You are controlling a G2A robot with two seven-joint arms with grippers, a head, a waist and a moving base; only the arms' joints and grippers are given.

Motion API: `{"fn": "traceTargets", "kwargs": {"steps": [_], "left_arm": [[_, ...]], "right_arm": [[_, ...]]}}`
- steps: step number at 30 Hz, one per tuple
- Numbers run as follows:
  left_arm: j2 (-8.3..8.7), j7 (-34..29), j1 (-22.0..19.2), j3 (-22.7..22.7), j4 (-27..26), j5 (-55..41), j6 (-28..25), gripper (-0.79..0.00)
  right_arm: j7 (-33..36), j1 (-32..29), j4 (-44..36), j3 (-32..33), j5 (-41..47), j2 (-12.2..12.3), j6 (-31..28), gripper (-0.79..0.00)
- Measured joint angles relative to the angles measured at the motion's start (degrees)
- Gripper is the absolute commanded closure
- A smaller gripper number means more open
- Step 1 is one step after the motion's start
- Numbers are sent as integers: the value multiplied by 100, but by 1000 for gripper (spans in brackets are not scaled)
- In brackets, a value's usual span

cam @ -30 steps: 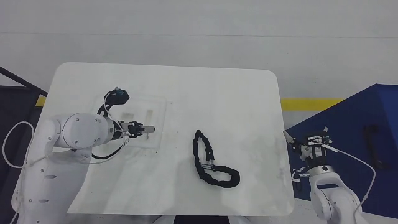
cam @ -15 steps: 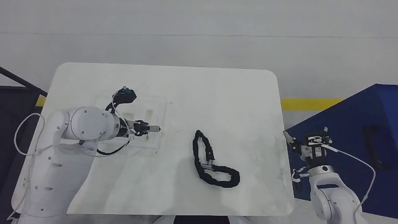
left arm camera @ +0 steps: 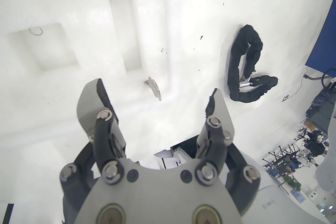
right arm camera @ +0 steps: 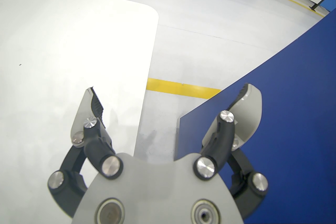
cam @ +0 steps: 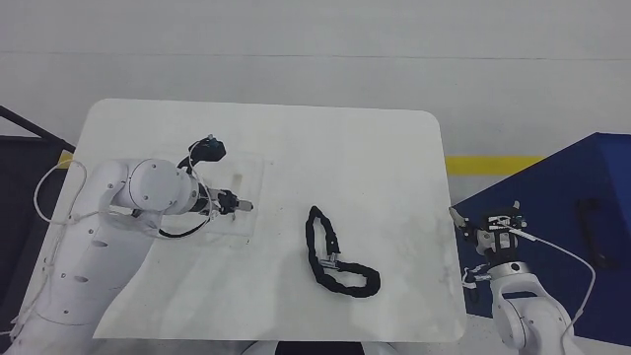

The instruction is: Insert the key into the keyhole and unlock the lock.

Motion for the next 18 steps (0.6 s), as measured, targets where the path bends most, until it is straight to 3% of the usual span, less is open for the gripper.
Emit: {"fn": "traceTargets", "kwargs": {"steps": [1,8,18], "left_arm": [[36,0,-42,57,24,-48,0,-425],[286,8,-451,539,298,-357,9,-496],[488,315,-1281,1784,663,-886,316,-440]], "right_arm": [[0,0,0,0,0,0,0,-785],[0,0,0,0,0,0,0,-785],[0,0,0,0,0,0,0,-785]]}}
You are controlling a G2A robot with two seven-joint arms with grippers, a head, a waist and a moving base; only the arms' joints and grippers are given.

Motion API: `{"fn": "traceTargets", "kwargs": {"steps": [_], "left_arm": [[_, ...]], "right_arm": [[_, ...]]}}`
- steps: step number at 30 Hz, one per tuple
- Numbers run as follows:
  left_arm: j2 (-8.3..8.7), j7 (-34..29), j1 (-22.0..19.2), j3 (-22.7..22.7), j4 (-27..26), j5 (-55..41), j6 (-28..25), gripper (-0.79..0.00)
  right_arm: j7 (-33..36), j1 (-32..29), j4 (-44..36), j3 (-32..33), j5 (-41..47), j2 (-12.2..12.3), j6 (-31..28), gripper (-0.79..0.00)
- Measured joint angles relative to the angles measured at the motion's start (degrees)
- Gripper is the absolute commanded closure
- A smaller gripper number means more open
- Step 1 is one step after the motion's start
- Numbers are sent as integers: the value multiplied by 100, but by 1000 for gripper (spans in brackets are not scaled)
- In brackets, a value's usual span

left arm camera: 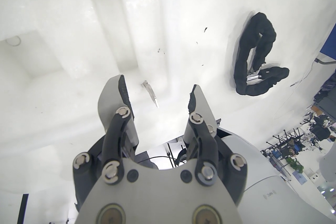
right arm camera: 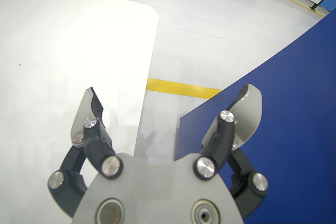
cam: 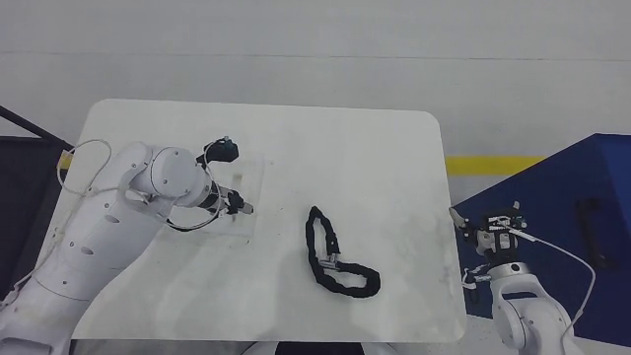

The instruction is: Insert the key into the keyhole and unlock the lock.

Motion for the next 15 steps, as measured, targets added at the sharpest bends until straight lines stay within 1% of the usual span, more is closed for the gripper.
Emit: {"fn": "traceTargets", "kwargs": {"steps": [3,5,7,10,15], "left_arm": [[98,142,-197,337,14,-193,141,-449],[182,230,-302,502,32,-296,229,-409],[295,334,-400,688,13,-436,335,-394],[470,588,-528,970,-49,-583,588,-397],[708,924,-914,1560,-150,-999,924,-332]], "right_arm": [[0,0,0,0,0,0,0,-785],[0,0,0,0,0,0,0,-785],[0,0,0,0,0,0,0,-785],[0,0,0,0,0,0,0,-785],[0,0,0,0,0,0,0,-785]]}}
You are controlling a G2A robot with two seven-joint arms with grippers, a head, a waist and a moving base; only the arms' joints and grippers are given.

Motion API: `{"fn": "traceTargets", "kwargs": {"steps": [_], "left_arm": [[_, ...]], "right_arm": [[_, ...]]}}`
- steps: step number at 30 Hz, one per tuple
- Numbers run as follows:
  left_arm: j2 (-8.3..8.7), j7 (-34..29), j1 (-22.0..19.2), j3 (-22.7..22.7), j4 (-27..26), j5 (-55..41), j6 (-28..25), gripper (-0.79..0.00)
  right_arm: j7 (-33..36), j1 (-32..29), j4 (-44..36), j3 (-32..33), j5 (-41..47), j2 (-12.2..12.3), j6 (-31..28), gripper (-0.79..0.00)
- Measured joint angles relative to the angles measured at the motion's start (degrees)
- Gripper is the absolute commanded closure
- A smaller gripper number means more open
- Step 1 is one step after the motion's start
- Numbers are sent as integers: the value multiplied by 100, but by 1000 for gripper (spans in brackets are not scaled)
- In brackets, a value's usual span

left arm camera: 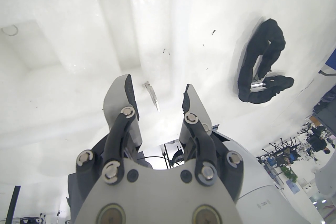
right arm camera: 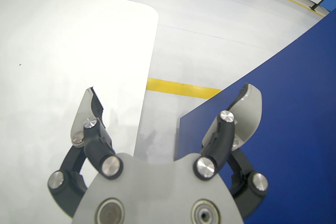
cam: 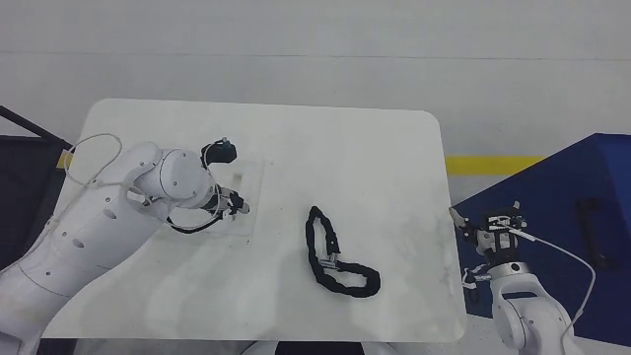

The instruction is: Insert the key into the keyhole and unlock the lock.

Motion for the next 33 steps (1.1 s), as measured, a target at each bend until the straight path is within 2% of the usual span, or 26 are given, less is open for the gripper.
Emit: {"fn": "traceTargets", "kwargs": {"steps": [3,7,12,18,20,33], "left_arm": [[116,174,-286,404,-44,-290,174,-296],[254,345,-699,957,-50,-719,344,-332],[406,607,-1355,1780,-78,-1199,606,-317],[466,987,-2083,2702,-244,-1660,985,-311],[466,1062,-2162,2799,-262,-1719,1060,-305],[459,1320,-2016,2784,-309,-1517,1318,-249]], "right_arm": [[0,0,0,0,0,0,0,-785],[0,0,0,0,0,0,0,-785],[0,0,0,0,0,0,0,-785],[0,0,0,0,0,0,0,-785],[0,0,0,0,0,0,0,-785],[0,0,0,0,0,0,0,-785]]}}
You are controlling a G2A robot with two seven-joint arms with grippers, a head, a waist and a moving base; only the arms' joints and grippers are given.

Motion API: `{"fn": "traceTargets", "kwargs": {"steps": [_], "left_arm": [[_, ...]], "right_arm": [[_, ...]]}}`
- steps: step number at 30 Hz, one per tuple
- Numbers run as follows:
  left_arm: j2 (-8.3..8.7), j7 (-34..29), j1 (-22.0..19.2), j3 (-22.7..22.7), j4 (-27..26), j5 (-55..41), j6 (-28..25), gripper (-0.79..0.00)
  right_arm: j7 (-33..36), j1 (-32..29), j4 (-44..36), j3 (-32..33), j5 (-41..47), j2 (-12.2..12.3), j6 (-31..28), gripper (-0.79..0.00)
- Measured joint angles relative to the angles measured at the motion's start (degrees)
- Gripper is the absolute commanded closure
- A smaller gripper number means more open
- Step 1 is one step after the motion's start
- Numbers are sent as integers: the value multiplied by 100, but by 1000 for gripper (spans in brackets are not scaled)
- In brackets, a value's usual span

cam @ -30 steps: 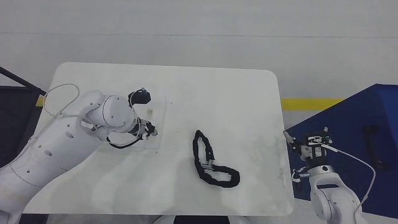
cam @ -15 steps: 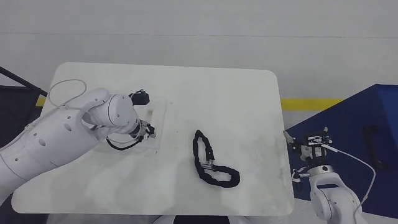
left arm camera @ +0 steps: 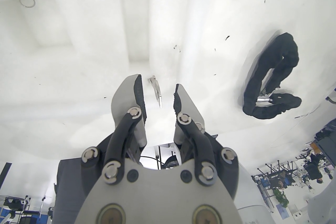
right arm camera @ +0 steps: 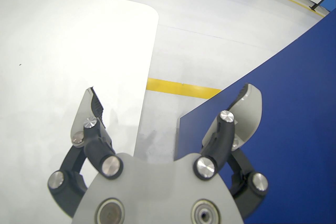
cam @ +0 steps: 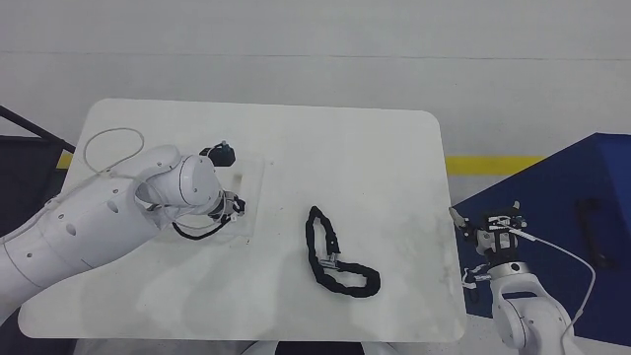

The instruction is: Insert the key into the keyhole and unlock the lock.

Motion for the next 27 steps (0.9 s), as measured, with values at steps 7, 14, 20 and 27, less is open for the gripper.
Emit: {"fn": "traceTargets", "kwargs": {"steps": [7,14,20,27], "left_arm": [[-54,-64,88,0,131,87,-64,-212],[-111,-119,112,0,246,155,-118,0],[-92,-86,106,0,256,128,-86,0],[14,33,107,0,151,80,34,0]], "right_arm": [[0,0,0,0,0,0,0,-785],[0,0,0,0,0,0,0,-785],[0,0,0,0,0,0,0,-785],[0,0,0,0,0,0,0,-785]]}}
